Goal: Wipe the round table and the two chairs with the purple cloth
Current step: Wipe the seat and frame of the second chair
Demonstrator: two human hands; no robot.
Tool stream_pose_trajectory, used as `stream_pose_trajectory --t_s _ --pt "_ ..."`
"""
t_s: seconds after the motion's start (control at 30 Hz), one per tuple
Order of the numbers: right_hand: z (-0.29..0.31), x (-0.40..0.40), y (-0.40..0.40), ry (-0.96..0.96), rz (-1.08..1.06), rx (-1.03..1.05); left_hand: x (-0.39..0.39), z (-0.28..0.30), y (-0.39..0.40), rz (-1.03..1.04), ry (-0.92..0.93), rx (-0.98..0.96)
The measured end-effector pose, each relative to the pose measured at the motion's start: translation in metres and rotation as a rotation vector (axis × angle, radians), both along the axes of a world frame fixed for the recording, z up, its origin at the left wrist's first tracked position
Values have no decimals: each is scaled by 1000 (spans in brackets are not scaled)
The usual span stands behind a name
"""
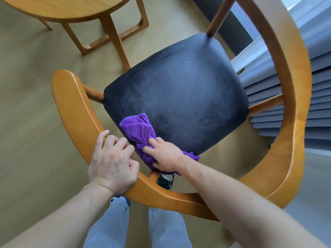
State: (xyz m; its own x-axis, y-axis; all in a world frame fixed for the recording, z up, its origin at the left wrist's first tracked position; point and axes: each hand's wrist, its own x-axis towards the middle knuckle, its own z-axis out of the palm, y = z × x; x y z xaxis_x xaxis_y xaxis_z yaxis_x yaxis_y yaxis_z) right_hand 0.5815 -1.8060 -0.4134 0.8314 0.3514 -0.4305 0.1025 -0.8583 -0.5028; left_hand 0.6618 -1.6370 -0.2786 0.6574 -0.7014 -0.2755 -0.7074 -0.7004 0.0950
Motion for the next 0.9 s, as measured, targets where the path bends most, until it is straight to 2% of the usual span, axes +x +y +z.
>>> stream_pose_trajectory --t_s 0.07,0.13,0.2,0.27,0.3,0.33,0.37,0.43,0.5,0.57,0.63,0.7,0.77,0.83,0.9 --pt "-1 -2 -25 -53 -97 -19 0 0 0 11 7 -11" --pt "-5 0 -44 -119 -357 -62 1 0 1 16 23 -10" --pt "-3 9 -48 -115 -814 -56 0 0 1 15 21 -3" --pt "4 24 -36 -33 -1300 25 0 0 2 11 16 6" --pt "9 31 -26 8 -1409 58 0 0 2 14 18 10" --pt "14 35 -15 43 -1379 65 0 0 2 18 12 9" --pt "17 32 -4 73 -1243 61 0 1 2 21 9 10" --pt "22 17 4 133 -835 -12 0 2 1 23 14 11" --pt "20 0 -20 119 -495 -162 -1 4 -1 34 18 -1" --pt "16 -8 -50 82 -316 -281 -1 8 -4 38 21 11" --pt "14 -5 -67 30 -243 -299 -1 10 -2 9 13 90" --pt "11 2 -74 -17 -277 -289 8 12 -13 -22 69 236" --pt "17 7 -81 7 -333 -268 17 10 -33 9 209 386" --pt "22 7 -95 19 -376 -277 28 1 -65 38 379 407" --pt "28 3 -119 55 -481 -318 35 -16 -100 8 471 423"
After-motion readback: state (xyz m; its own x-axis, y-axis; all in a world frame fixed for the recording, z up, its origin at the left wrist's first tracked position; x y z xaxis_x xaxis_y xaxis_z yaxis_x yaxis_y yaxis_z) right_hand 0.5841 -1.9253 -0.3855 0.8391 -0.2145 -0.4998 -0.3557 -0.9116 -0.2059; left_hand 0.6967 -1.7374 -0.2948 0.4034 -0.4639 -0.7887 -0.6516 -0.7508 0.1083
